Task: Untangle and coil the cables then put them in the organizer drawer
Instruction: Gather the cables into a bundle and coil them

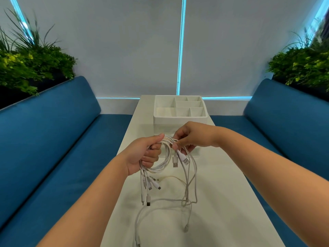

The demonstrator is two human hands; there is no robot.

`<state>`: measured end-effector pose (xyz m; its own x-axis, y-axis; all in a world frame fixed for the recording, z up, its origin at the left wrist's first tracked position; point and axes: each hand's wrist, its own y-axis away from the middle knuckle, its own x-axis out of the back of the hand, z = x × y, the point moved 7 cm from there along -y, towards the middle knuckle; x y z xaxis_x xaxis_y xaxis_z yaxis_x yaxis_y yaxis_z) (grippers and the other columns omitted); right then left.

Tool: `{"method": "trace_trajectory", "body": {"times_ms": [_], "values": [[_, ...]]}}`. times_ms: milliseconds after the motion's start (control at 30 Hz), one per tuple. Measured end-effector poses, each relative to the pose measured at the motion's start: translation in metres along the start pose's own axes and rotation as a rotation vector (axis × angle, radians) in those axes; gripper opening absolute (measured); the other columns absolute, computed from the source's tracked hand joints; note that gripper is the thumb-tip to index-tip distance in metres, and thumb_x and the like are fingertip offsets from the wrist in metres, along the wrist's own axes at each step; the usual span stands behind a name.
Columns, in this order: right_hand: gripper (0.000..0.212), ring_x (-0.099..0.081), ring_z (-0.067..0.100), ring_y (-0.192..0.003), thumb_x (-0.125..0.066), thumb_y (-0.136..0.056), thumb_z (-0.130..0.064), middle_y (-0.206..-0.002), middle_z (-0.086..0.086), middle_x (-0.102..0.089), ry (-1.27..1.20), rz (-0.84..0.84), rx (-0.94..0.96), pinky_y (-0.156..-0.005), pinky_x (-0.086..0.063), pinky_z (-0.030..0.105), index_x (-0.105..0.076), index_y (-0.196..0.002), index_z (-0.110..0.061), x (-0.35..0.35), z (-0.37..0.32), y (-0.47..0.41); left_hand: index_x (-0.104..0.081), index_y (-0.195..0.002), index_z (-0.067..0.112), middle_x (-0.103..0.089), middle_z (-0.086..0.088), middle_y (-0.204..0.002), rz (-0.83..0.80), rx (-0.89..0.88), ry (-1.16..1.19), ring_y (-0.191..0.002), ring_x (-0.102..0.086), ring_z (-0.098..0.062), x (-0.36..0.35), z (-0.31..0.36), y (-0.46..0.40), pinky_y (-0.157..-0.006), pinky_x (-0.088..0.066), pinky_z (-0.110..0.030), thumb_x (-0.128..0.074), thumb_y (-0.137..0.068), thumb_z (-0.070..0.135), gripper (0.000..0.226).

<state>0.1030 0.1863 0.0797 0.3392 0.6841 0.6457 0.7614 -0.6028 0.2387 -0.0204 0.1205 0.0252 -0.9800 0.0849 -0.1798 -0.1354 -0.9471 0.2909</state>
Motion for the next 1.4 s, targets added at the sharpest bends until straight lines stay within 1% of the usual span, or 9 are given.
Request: {"method": "trace_trajectory", "body": {"times_ms": [167, 333, 467, 600, 733, 1033, 1133, 1233, 1400], "values": [[0.013, -0.072, 0.017, -0.082, -0.062, -0.093, -0.010, -0.089, 0.009, -0.075, -0.082, -0.124, -0.018, -0.081, -0.058, 0.027, -0.071, -0.102, -0.008, -0.007, 0.003, 0.003, -0.037, -0.056, 0.020, -0.022, 0.007, -0.047, -0.042, -0.010, 0.037, -0.040, -0.013, -0.007, -0.001, -0.003, 0.001, -0.041, -0.011, -0.021, -0.057, -0.088, 0.043, 0.045], [0.004, -0.066, 0.010, -0.067, -0.068, -0.089, -0.013, -0.073, 0.000, -0.070, 0.117, -0.012, 0.030, -0.071, -0.055, 0.023, -0.070, -0.092, -0.013, -0.005, -0.002, -0.001, -0.036, -0.056, 0.020, -0.021, 0.006, -0.047, -0.067, 0.021, 0.016, -0.044, -0.008, -0.009, -0.002, -0.005, 0.004, -0.041, -0.009, -0.021, -0.057, -0.087, 0.044, 0.044], [0.013, -0.063, 0.009, -0.067, -0.065, -0.091, -0.018, -0.084, 0.007, -0.071, 0.267, 0.045, 0.069, -0.071, -0.052, 0.022, -0.071, -0.102, -0.013, -0.002, -0.004, -0.003, -0.036, -0.056, 0.020, -0.022, 0.007, -0.047, -0.056, 0.040, -0.023, -0.040, -0.011, -0.006, 0.001, -0.005, 0.003, -0.038, -0.011, -0.018, -0.055, -0.089, 0.045, 0.046], [0.015, -0.059, 0.010, -0.069, -0.058, -0.095, -0.022, -0.082, 0.004, -0.067, 0.255, 0.040, 0.050, -0.072, -0.049, 0.024, -0.069, -0.103, -0.014, -0.004, -0.001, -0.001, -0.036, -0.057, 0.020, -0.024, 0.006, -0.048, -0.006, 0.038, -0.056, -0.040, -0.014, -0.007, 0.006, -0.006, 0.002, -0.039, -0.012, -0.019, -0.052, -0.095, 0.045, 0.048], [0.014, -0.056, 0.014, -0.068, -0.050, -0.098, -0.017, -0.080, 0.005, -0.062, 0.117, -0.017, -0.003, -0.069, -0.050, 0.026, -0.062, -0.090, -0.016, -0.012, 0.005, 0.000, -0.037, -0.057, 0.020, -0.023, 0.004, -0.051, 0.038, 0.026, -0.102, -0.045, -0.011, -0.010, 0.008, -0.007, 0.000, -0.045, -0.009, -0.023, -0.054, -0.095, 0.044, 0.048], [0.009, -0.048, 0.011, -0.062, -0.061, -0.093, -0.023, -0.070, -0.003, -0.055, 0.207, 0.052, 0.072, -0.060, -0.041, 0.021, -0.064, -0.085, -0.020, -0.010, 0.000, -0.003, -0.033, -0.056, 0.023, -0.022, 0.004, -0.053, 0.095, 0.014, -0.301, -0.053, -0.009, -0.015, 0.012, -0.002, 0.002, -0.048, -0.009, -0.027, -0.055, -0.097, 0.040, 0.049], [0.019, -0.044, 0.012, -0.065, -0.055, -0.095, -0.026, -0.073, 0.000, -0.054, 0.165, 0.045, 0.038, -0.063, -0.039, 0.025, -0.068, -0.092, -0.012, -0.011, -0.001, -0.003, -0.033, -0.055, 0.024, -0.022, 0.004, -0.053, 0.108, 0.007, -0.302, -0.054, -0.009, -0.016, 0.013, -0.001, 0.002, -0.049, -0.009, -0.028, -0.056, -0.097, 0.040, 0.051], [0.023, -0.045, 0.012, -0.065, -0.049, -0.095, -0.020, -0.071, -0.001, -0.054, 0.032, -0.010, -0.015, -0.064, -0.040, 0.025, -0.067, -0.082, -0.016, -0.012, 0.000, 0.001, -0.031, -0.057, 0.024, -0.021, 0.003, -0.055, 0.104, 0.011, -0.299, -0.055, -0.008, -0.016, 0.014, -0.003, 0.002, -0.052, -0.008, -0.030, -0.056, -0.097, 0.040, 0.050], [0.013, -0.052, 0.011, -0.065, -0.064, -0.092, -0.025, -0.073, 0.000, -0.061, 0.122, -0.033, 0.024, -0.063, -0.044, 0.021, -0.071, -0.089, -0.014, -0.010, 0.000, 0.002, -0.032, -0.059, 0.023, -0.019, 0.005, -0.053, 0.024, 0.025, -0.149, -0.047, -0.009, -0.011, 0.007, -0.005, 0.004, -0.045, -0.007, -0.023, -0.061, -0.088, 0.044, 0.047]]}}
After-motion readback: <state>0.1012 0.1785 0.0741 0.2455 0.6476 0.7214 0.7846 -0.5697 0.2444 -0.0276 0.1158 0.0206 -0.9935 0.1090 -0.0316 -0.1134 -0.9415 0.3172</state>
